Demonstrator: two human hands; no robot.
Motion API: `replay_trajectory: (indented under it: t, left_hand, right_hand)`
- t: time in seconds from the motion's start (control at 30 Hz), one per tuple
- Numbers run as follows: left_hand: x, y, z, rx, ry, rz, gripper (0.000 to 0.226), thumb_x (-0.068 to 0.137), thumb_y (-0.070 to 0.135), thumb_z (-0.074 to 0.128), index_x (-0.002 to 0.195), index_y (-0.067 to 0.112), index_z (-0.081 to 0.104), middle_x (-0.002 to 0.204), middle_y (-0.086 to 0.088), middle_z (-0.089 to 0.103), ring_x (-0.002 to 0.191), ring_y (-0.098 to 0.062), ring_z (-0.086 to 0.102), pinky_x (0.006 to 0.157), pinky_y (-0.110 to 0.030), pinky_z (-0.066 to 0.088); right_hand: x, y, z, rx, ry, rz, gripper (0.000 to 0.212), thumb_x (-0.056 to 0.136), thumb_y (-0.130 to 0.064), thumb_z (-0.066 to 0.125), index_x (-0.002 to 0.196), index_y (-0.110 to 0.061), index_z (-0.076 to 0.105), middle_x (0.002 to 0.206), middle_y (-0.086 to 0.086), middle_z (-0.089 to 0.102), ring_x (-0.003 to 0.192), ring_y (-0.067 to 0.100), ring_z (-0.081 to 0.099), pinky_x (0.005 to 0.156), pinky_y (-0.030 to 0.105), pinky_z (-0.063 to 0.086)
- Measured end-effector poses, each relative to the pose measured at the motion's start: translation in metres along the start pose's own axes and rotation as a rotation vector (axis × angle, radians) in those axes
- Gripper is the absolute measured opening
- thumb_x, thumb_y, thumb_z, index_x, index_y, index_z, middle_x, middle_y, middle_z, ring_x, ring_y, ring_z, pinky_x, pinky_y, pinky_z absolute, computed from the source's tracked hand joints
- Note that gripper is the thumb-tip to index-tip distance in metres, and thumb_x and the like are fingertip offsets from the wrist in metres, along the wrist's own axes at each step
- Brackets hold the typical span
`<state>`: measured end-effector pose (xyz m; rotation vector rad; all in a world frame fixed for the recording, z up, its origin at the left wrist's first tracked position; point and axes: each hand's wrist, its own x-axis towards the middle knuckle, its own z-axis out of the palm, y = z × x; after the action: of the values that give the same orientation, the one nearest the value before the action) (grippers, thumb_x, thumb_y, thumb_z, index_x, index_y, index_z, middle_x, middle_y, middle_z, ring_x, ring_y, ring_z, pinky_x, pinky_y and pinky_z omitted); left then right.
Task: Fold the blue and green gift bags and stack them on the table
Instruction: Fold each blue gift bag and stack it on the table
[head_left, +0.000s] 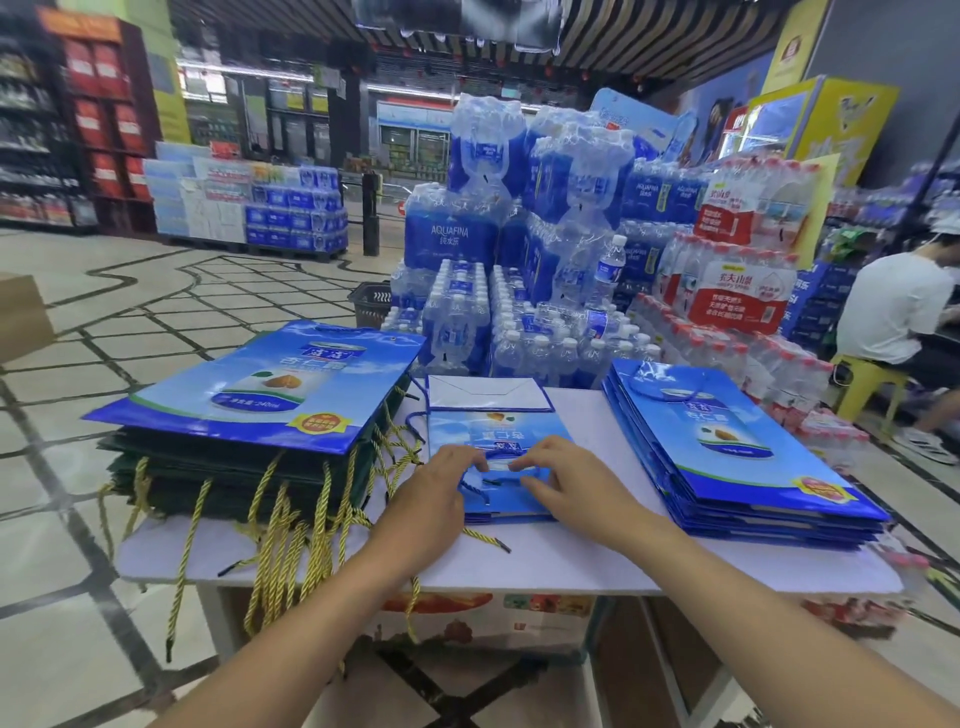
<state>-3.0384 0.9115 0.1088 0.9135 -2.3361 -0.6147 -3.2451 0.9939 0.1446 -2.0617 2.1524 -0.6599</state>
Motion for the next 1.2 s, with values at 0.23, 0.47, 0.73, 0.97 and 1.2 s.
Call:
replay_trajectory:
  t: [0.23, 0.47, 0.73, 0.97, 1.2]
  left_hand:
    - [-0.005, 0.008, 0.000, 0.090, -0.085, 0.032, 0.023, 0.106, 0.031, 0.042, 0.126, 0.041, 0.044, 0.122, 0.018, 0.066, 0.097, -0.015, 0.064, 0.081, -0.037, 0.054]
    - [-0.002, 0.008, -0.001, 0.253, -0.089, 0.093, 0.046, 0.096, 0.068, 0.049, 0.135, 0.047, 0.058, 0.120, 0.018, 0.049, 0.116, -0.006, 0.046, 0.097, -0.029, 0.041]
    - [0.022, 0.017, -0.002, 0.385, -0.192, 0.118, 0.043, 0.088, 0.076, 0.048, 0.109, 0.039, 0.052, 0.127, 0.017, 0.057, 0.117, -0.011, 0.054, 0.112, -0.040, 0.033]
    - [0.025, 0.009, 0.013, 0.299, -0.154, 0.132, 0.055, 0.097, 0.072, 0.041, 0.144, 0.044, 0.046, 0.152, 0.023, 0.048, 0.148, -0.003, 0.033, 0.126, -0.039, 0.018]
    - [0.024, 0.007, 0.015, 0.304, -0.189, 0.139, 0.054, 0.099, 0.071, 0.039, 0.145, 0.045, 0.049, 0.158, 0.022, 0.040, 0.153, -0.004, 0.021, 0.126, -0.040, 0.012]
  right_hand:
    - [0.010, -0.014, 0.018, 0.025, -0.031, 0.065, 0.015, 0.097, -0.050, 0.061, 0.100, -0.037, 0.067, 0.108, -0.014, 0.056, 0.097, 0.012, 0.058, 0.085, 0.040, 0.051]
    - [-0.008, 0.019, 0.011, 0.183, 0.238, 0.126, 0.009, 0.101, -0.029, 0.061, 0.093, -0.033, 0.061, 0.089, -0.015, 0.067, 0.069, 0.001, 0.056, 0.065, 0.020, 0.044]
    - [-0.020, 0.032, 0.017, 0.320, 0.353, 0.072, 0.023, 0.099, -0.017, 0.066, 0.099, -0.038, 0.073, 0.100, -0.013, 0.068, 0.084, 0.008, 0.059, 0.067, 0.012, 0.041]
    - [-0.022, 0.035, 0.020, 0.329, 0.345, 0.077, 0.031, 0.095, -0.009, 0.065, 0.089, -0.039, 0.071, 0.093, -0.014, 0.065, 0.077, 0.012, 0.058, 0.065, 0.014, 0.043]
    - [-0.024, 0.030, 0.020, 0.253, 0.261, 0.094, 0.033, 0.091, -0.013, 0.066, 0.077, -0.043, 0.065, 0.084, -0.013, 0.060, 0.076, 0.006, 0.056, 0.063, 0.016, 0.040]
